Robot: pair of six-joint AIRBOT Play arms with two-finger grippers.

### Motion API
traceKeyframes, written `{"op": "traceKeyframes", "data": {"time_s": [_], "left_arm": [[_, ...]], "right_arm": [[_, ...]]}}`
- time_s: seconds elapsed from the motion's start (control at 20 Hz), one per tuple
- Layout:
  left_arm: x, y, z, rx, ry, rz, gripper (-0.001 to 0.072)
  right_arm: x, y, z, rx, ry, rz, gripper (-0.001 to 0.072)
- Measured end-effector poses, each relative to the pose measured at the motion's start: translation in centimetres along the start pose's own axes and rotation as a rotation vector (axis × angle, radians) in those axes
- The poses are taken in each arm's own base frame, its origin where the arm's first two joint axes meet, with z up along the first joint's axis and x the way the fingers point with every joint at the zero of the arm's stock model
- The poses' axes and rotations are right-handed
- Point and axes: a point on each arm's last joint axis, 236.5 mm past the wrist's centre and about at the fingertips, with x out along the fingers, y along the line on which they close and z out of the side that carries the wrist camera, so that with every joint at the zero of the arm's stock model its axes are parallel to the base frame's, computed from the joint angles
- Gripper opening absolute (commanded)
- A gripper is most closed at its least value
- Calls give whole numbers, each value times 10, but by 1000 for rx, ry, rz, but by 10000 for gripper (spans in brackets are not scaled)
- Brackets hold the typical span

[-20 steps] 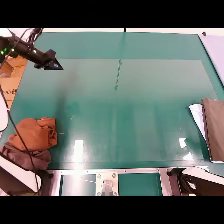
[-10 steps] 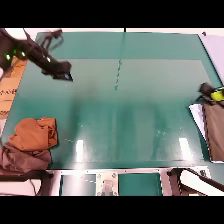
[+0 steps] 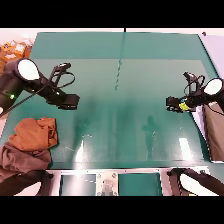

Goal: Fold the shirts.

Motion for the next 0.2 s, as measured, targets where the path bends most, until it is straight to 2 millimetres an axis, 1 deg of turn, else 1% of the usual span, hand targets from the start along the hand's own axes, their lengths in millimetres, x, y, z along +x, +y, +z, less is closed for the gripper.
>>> {"op": "traceKeyframes", "data": {"time_s": [0.2], "left_arm": [[3, 1, 0, -4, -14, 6, 27]], "right_arm": [[3, 4, -2, -13, 2, 3, 18]]}}
